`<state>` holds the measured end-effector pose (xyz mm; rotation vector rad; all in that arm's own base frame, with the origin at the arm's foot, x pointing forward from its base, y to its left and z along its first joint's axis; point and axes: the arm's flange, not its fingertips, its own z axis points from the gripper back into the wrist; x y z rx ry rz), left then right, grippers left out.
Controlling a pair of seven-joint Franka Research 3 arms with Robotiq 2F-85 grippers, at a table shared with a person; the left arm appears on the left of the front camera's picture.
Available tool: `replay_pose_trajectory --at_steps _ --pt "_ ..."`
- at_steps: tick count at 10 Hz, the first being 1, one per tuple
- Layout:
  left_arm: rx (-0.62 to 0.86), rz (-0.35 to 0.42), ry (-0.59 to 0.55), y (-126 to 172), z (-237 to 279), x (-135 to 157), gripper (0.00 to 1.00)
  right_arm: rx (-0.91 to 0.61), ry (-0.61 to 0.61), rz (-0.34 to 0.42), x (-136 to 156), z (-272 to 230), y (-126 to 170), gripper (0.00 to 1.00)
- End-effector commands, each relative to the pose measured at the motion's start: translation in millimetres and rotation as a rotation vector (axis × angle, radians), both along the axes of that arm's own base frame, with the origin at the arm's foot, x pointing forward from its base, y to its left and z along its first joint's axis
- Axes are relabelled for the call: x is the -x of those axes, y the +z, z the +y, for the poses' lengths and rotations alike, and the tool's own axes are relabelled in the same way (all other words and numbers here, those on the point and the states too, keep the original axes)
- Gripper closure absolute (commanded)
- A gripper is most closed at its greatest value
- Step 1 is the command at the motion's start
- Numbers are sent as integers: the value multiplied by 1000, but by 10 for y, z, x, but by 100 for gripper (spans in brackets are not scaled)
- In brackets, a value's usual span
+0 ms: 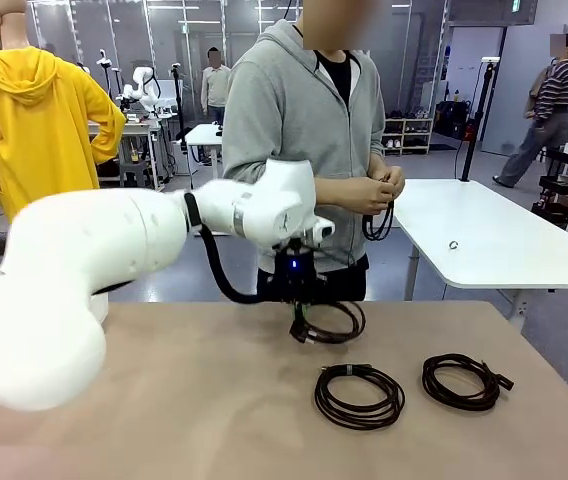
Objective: Organize and store the cables.
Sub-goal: Place the Power Cable into the Organizing box.
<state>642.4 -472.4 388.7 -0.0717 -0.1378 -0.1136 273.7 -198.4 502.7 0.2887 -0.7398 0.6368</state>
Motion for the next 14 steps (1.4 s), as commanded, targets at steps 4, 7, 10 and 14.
replay_pose_trajectory --at_steps 4,7,10,14 --pt "-12 -24 -59 952 305 480 92 -1 17 -8 15 -6 -1 0" --pt "7 -44 -29 1122 168 273 92 -1 17 -8 15 -6 -1 0" --pt "7 -44 -29 1122 168 273 92 -1 17 -8 15 -6 -1 0" --pt "-82 -26 -224 1431 1175 344 82 -1 17 -8 15 -6 -1 0"
